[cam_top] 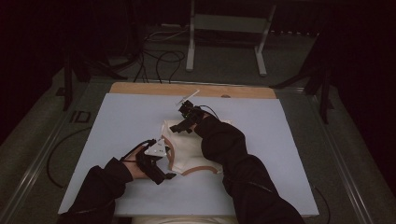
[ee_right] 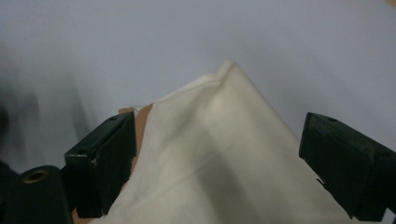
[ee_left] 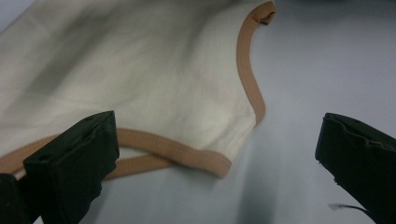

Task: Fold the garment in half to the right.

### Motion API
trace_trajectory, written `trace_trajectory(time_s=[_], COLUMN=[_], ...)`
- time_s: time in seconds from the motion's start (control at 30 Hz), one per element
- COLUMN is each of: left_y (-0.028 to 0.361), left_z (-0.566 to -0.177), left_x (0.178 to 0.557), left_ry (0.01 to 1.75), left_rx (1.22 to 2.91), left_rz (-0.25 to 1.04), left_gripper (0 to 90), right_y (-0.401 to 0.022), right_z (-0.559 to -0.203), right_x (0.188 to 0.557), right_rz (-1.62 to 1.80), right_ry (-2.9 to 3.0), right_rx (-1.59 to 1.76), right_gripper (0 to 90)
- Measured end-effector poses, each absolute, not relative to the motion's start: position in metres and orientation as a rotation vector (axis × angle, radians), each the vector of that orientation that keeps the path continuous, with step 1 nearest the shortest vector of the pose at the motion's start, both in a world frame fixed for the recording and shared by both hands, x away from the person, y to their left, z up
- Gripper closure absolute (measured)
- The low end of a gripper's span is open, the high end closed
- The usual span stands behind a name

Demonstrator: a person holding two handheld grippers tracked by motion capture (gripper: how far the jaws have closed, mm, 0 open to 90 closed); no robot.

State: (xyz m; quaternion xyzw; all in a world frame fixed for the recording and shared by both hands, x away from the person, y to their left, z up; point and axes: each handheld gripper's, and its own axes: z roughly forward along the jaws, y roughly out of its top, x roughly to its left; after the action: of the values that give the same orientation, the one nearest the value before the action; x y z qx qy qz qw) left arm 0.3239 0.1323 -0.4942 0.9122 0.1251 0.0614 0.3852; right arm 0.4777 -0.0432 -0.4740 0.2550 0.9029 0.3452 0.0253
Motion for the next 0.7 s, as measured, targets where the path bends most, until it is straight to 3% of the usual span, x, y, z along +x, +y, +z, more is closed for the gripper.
trace_trajectory(time_s=[0.37, 0.5, 0.7], left_y=[0.113, 0.114, 0.111], left_z=[-0.513, -0.515, -0.515], left_x=[0.328, 0.329, 0.334], left_ry=[0.246, 0.242, 0.276], left_rx=[2.446, 2.441, 2.434], left_rz=[0.252, 0.245, 0.295], left_gripper=[20.7, 24.1, 39.3], right_y=[-0.025, -0.023, -0.021], right_z=[-0.482, -0.482, -0.482], right_x=[0.477, 0.476, 0.476], right_rz=[1.063, 1.043, 1.046], right_ry=[2.824, 2.838, 2.836], right_rx=[0.759, 0.764, 0.751], right_gripper=[11.3, 11.3, 11.3])
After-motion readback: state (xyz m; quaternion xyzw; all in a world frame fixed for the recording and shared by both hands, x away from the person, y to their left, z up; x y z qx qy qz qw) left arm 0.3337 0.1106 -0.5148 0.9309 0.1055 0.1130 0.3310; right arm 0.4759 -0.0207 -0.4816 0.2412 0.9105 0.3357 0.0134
